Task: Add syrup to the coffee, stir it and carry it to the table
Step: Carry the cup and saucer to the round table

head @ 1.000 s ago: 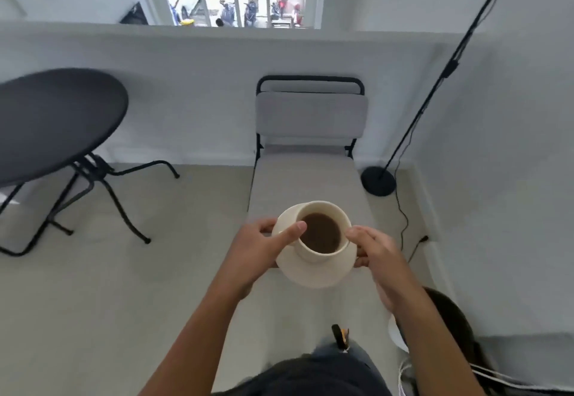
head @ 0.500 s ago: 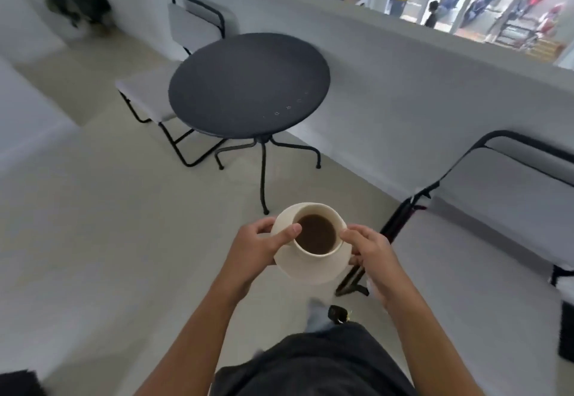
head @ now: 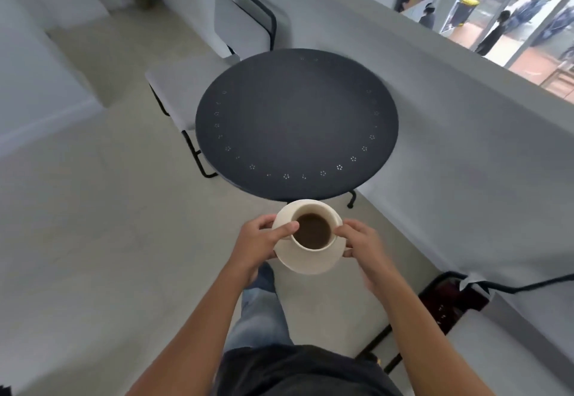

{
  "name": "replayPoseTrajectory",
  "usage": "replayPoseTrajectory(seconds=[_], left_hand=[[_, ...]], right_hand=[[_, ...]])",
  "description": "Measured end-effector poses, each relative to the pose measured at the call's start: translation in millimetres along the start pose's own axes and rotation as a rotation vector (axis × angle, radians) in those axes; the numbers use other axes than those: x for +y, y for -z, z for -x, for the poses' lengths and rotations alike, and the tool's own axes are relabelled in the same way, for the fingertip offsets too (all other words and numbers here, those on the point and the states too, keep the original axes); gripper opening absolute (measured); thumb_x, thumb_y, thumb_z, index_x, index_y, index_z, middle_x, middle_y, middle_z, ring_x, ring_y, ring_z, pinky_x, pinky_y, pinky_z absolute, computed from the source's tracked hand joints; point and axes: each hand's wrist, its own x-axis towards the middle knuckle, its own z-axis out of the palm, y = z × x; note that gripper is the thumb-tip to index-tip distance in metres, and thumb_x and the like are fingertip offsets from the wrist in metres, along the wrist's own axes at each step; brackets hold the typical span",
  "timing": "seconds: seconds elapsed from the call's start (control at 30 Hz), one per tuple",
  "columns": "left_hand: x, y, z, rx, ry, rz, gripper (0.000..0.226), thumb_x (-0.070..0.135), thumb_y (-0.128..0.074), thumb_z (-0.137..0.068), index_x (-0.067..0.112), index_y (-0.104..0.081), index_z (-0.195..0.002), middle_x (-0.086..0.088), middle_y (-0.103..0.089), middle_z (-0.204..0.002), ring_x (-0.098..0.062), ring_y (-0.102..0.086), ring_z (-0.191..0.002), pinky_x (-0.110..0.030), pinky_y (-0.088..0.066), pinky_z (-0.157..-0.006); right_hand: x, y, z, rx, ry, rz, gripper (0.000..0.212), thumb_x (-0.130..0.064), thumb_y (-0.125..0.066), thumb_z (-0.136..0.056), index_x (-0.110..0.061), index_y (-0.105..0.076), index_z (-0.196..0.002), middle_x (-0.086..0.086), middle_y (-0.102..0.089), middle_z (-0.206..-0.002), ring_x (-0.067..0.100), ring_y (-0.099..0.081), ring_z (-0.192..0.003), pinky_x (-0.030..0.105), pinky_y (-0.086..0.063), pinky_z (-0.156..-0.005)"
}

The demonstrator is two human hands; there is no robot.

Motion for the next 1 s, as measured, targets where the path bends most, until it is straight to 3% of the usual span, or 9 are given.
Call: replayPoseTrajectory(seconds=[0.1,0.2,0.33,0.43,0.53,0.73,0.87,1.0], left_hand=[[26,13,-76,-0.059,-0.009,-0.018,0.038,0.029,-0.085,-0.086,0.019,-0.073,-0.120,-0.001,-0.078,-0.110,-0.012,-0.073,-0.094,-0.035,-0.064,-0.076],[53,28,-143,-0.096,0.014,-0.065,0.046,0.031,-0.087,-0.082,0.018,-0.072,-0.123,-0.001,-0.078,-0.112,-0.016,-0.075,-0.098,-0.041,-0.066,-0.082],[88,42,-218,-0.121,0.054,-0.100,0.065,0.047,-0.091,-0.061,0.023,-0.074,-0.119,0.000,-0.080,-0.113,-0.023,-0.076,-0.106,-0.053,-0.064,-0.093],[110,45,-265,-0.145,0.079,-0.122,0.042,0.039,-0.092,-0.068,0.028,-0.077,-0.106,0.000,-0.081,-0.107,-0.025,-0.077,-0.107,-0.055,-0.060,-0.099],[129,43,-304,-0.147,0.111,-0.088,0.040,0.033,-0.091,-0.072,0.023,-0.078,-0.109,-0.003,-0.081,-0.108,-0.025,-0.078,-0.107,-0.055,-0.059,-0.101],[162,33,-363,-0.087,0.149,-0.048,0.020,0.023,-0.085,-0.085,0.032,-0.073,-0.098,0.002,-0.077,-0.109,-0.018,-0.074,-0.104,-0.048,-0.061,-0.099],[175,28,-391,-0.078,0.163,-0.044,0.025,0.023,-0.084,-0.086,0.027,-0.072,-0.107,0.004,-0.075,-0.114,-0.014,-0.072,-0.103,-0.047,-0.059,-0.101],[184,29,-404,-0.080,0.155,-0.050,0.022,0.023,-0.084,-0.085,0.031,-0.072,-0.102,0.010,-0.073,-0.108,-0.015,-0.072,-0.105,-0.050,-0.056,-0.105]], right_hand=[[-26,-21,-66,0.041,0.008,0.021,0.049,-0.041,-0.065,-0.068,-0.013,-0.073,-0.107,0.012,-0.074,-0.102,0.024,-0.067,-0.092,0.038,-0.052,-0.078],[-57,-41,-122,0.091,-0.019,0.015,0.048,-0.038,-0.064,-0.070,-0.014,-0.072,-0.111,0.006,-0.074,-0.102,0.022,-0.065,-0.095,0.037,-0.051,-0.078],[-95,-56,-184,0.099,-0.051,0.006,0.030,-0.027,-0.065,-0.079,-0.018,-0.073,-0.107,0.003,-0.074,-0.102,0.020,-0.066,-0.097,0.040,-0.051,-0.088],[-119,-62,-228,0.098,-0.090,0.015,0.041,-0.034,-0.066,-0.073,-0.019,-0.072,-0.111,0.009,-0.074,-0.110,0.025,-0.066,-0.106,0.042,-0.049,-0.092],[-140,-63,-274,0.079,-0.110,0.017,0.048,-0.036,-0.066,-0.069,-0.019,-0.072,-0.114,0.008,-0.075,-0.111,0.026,-0.067,-0.109,0.045,-0.049,-0.096],[-178,-63,-346,-0.004,-0.122,0.040,0.026,-0.021,-0.064,-0.084,-0.016,-0.073,-0.107,0.009,-0.074,-0.111,0.021,-0.064,-0.102,0.034,-0.047,-0.082],[-194,-63,-377,-0.016,-0.134,0.086,0.029,-0.026,-0.062,-0.079,-0.012,-0.073,-0.102,0.018,-0.072,-0.113,0.028,-0.065,-0.104,0.042,-0.049,-0.091],[-202,-65,-391,-0.023,-0.122,0.099,0.030,-0.029,-0.061,-0.076,-0.014,-0.074,-0.098,0.016,-0.072,-0.111,0.034,-0.064,-0.111,0.049,-0.048,-0.101]])
